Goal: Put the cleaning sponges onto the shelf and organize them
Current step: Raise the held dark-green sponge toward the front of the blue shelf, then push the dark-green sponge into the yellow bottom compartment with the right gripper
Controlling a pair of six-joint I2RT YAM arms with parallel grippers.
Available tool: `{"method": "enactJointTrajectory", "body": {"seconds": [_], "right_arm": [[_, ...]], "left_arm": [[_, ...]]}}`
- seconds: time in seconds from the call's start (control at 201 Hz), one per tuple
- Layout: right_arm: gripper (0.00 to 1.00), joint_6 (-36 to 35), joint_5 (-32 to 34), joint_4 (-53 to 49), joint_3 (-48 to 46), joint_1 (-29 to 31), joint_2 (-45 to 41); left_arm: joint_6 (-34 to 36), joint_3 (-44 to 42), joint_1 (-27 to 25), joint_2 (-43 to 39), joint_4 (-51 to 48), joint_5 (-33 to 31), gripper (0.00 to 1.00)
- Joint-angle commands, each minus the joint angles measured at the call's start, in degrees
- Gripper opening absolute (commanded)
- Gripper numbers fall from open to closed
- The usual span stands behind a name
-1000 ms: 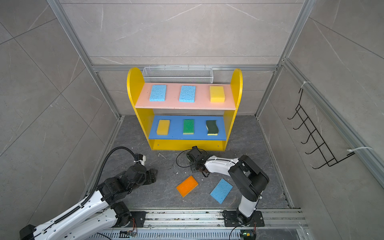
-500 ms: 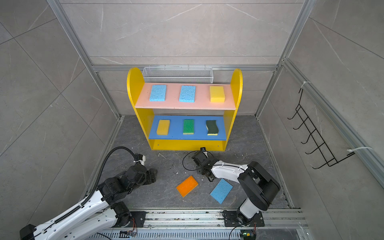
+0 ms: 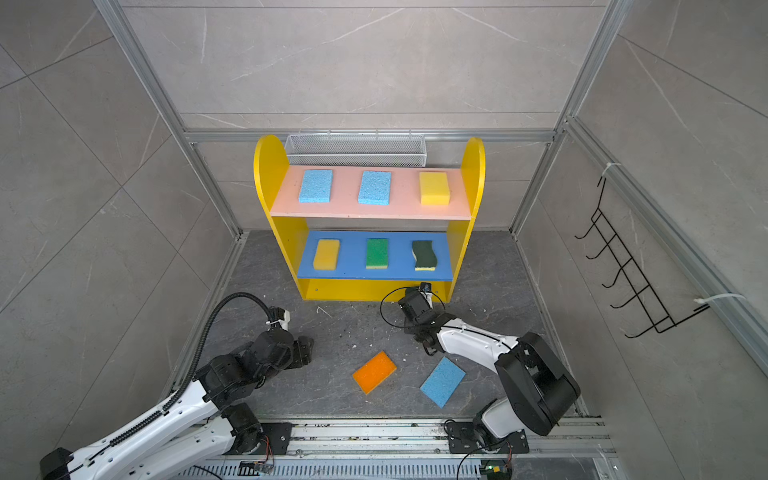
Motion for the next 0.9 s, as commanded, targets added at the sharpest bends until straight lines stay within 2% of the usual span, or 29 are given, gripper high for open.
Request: {"method": "enactJointTrajectory", "body": {"seconds": [0.0, 0.433, 0.896], "right_arm": [[0.36, 4.32, 2.95, -0.46, 0.23, -1.05, 0.16], [0.36, 7.52, 5.44, 3.70, 3.47, -3.85, 6.29], [0.36, 4.11, 5.59, 13.19, 1.46, -4.79, 7.99]], "left_arm": [[-0.35, -0.95, -0.05, -0.88, 0.92, -1.86, 0.74], [1.31, -1.91, -0.07, -0.86, 2.76, -2.98, 0.74], [2.33, -3.34, -0.11, -0.68, 3.91, -4.39, 0.74]]}}
